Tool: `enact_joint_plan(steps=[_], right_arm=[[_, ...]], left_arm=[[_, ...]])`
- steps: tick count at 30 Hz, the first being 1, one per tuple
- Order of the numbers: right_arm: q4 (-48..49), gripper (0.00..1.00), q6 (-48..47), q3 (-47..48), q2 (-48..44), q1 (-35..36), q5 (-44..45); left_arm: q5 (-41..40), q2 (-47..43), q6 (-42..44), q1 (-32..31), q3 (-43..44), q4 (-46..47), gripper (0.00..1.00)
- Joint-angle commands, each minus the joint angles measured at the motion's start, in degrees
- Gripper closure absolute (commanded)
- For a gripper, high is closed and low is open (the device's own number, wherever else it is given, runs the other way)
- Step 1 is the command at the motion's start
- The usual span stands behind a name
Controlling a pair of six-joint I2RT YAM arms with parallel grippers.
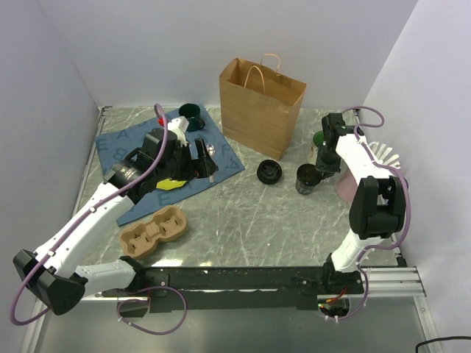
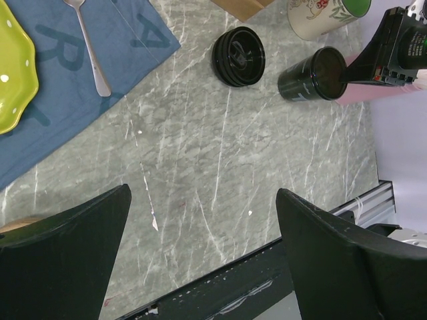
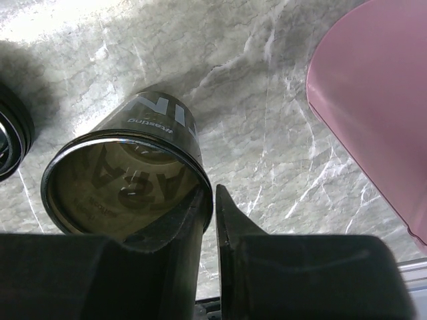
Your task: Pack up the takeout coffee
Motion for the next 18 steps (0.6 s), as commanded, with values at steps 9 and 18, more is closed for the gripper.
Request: enact_joint_plan(steps=[9, 18], right_arm=[[-0.5, 0.80, 0.0, 2.9, -1.0, -0.4, 0.4], [-0.9, 0.81, -0.2, 3.9, -1.4, -0.4, 0.4]], left_arm=[[0.8, 0.0, 0.3, -0.2, 2.5, 1.0, 0.03], [0.9, -0.3, 0.2, -0.2, 2.2, 1.0, 0.03]])
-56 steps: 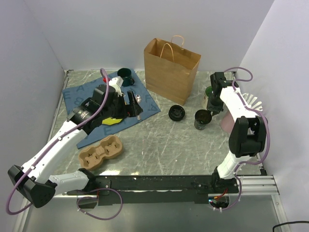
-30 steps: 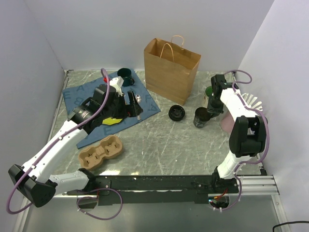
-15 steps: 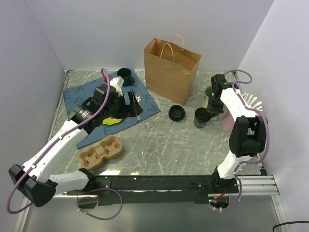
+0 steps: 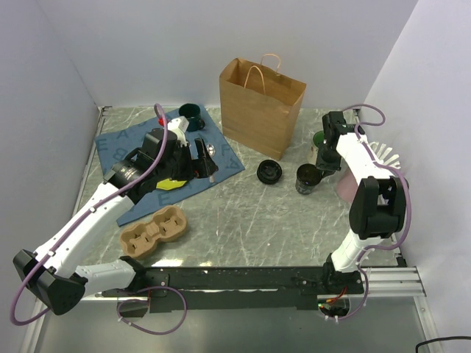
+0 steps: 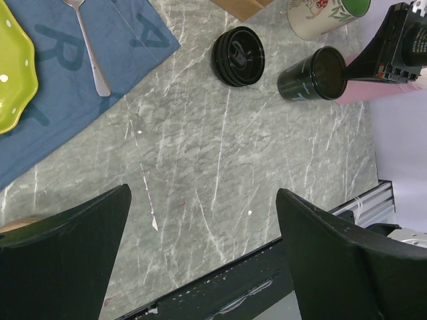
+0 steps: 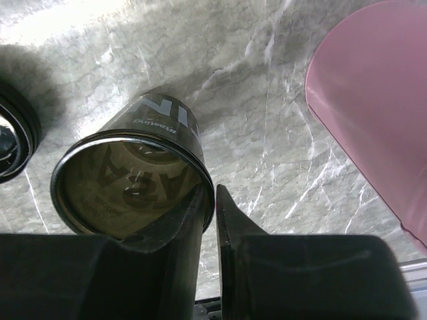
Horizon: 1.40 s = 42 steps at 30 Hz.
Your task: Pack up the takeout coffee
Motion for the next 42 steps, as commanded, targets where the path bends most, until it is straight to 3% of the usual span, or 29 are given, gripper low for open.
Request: enact_joint_plan(steps=[1, 5, 16, 22, 37, 42], right_arm=[[-0.4, 0.81, -0.2, 2.8, -1.4, -0.5, 0.3], [-0.2, 0.86, -0.4, 2.9, -1.7, -0.5, 0.6], [0.1, 0.85, -0.4, 2.4, -1.3, -0.4, 0.5], [0.0, 1.00, -0.7, 2.6, -1.9, -0.4, 0.1], [-0.4, 1.00, 3.5, 2.0, -6.6, -0.5, -5.1], [4.6, 1.00, 5.9, -3.0, -9.3, -0.7, -12.4]], left_arm=[[0.7, -0.3, 0.2, -0.2, 2.4, 0.9, 0.03], [0.9, -0.3, 0.0, -0.2, 2.5, 1.0, 0.03], [0.8, -0.7, -0.1, -0.2, 2.2, 0.7, 0.03], [0.8, -0.6, -0.2, -0.2, 2.2, 0.7, 0.03], [2.7, -0.1, -0.3, -0.2, 2.1, 1.8, 0.03], [3.7, 0.1, 0.3, -0.2, 1.5, 2.7, 0.03]])
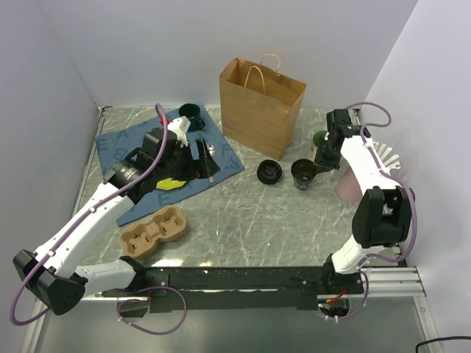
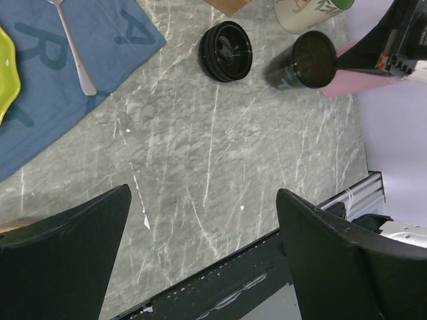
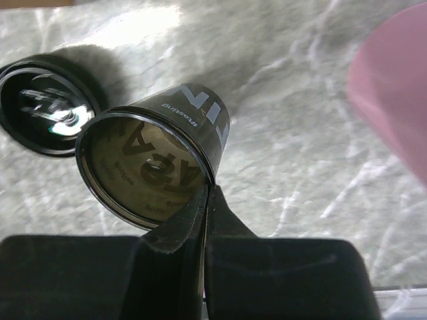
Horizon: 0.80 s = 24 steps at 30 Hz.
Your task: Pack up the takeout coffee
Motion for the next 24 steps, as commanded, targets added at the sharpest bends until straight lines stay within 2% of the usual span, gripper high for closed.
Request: enact_joint_plan(steps=[1, 5, 11, 16, 19, 24], right_arm=[[4.5, 1.00, 3.1, -4.6, -5.1, -1.4, -7.6], [4.8, 1.00, 4.6, -6.4, -4.7, -2.7, -10.7], [3.9, 1.00, 4.1, -9.2, -6.0, -2.7, -10.5], [4.1, 0.96, 4.4, -11.5, -7.9, -2.7, -11.4], [4.3, 1.00, 4.4, -12.7, -8.9, -2.7, -11.4], [3.5, 1.00, 4.9, -13.0, -10.5, -2.6, -12.1]], left_arm=[[1.7, 0.6, 0.3, -0.2, 1.6, 2.2, 0.03], [2.6, 3.0, 1.0, -0.2, 3.2, 1.7, 0.02], [5.5, 7.5, 1.9, -0.2, 5.6, 2.0, 0.01], [7.7, 11.2, 2.6, -0.2, 7.3, 3.0, 0.05], [8.8, 12.2, 2.5, -0.2, 7.2, 4.5, 0.05], [10.5, 13.3, 2.0, -0.2, 6.5, 6.4, 0.06]])
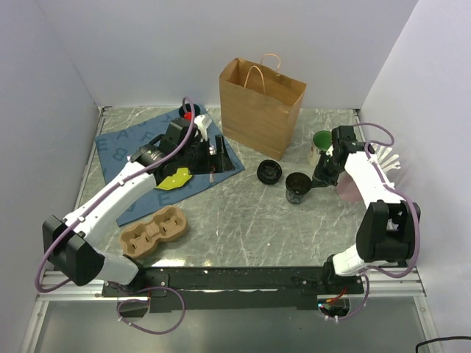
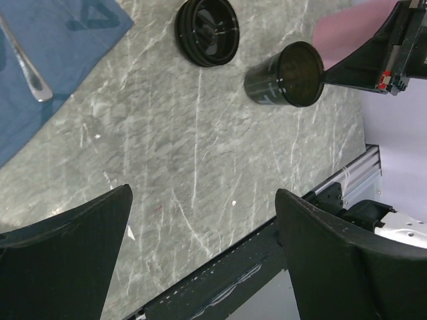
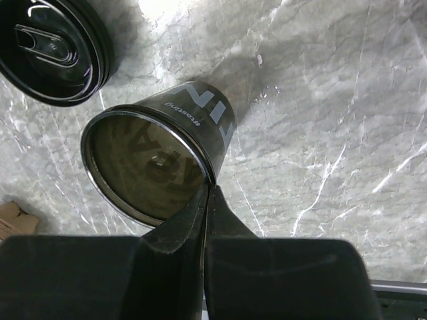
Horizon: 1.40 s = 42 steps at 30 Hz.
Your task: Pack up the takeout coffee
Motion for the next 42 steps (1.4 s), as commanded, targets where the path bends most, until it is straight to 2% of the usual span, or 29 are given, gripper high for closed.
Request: enact_joint_plan(steps=[1, 9, 16, 19, 27, 34, 42], right_arm=[[0.3, 1.00, 1.4, 0.0, -4.0, -0.1, -1.4], [7.6, 1.00, 6.0, -7.4, -11.0, -0.2, -12.3], [9.1, 1.00, 7.1, -12.3, -12.2, -0.2, -14.0], [9.6, 1.00, 7.6, -13.4, -13.9, -0.2, -14.4], [4.6, 1.00, 6.3, -7.8, -15.8, -0.2, -6.8], [3.0, 1.00, 4.3, -3.9, -14.7, -0.3, 1.6], [3.2, 1.00, 3.1, 0.6, -11.4, -3.1, 3.7]], left_arm=[[3.0, 0.8, 0.3, -0.3, 1.4, 4.7, 0.06], [7.0, 2.5, -0.8, -0.3, -3.6, 12.2, 0.09], [16.1, 7.3, -4.1, -0.5, -6.0, 21.5, 0.24], [16.7, 9.9, -4.4, -1.6, -5.1, 22.0, 0.25], [14.2, 12.1, -2.8, -2.8, -2.9, 19.8, 0.24], [11.5, 9.5, -1.9, -2.8, -3.5, 18.4, 0.23], [9.3, 7.0, -0.8, -2.8, -3.2, 16.5, 0.22]])
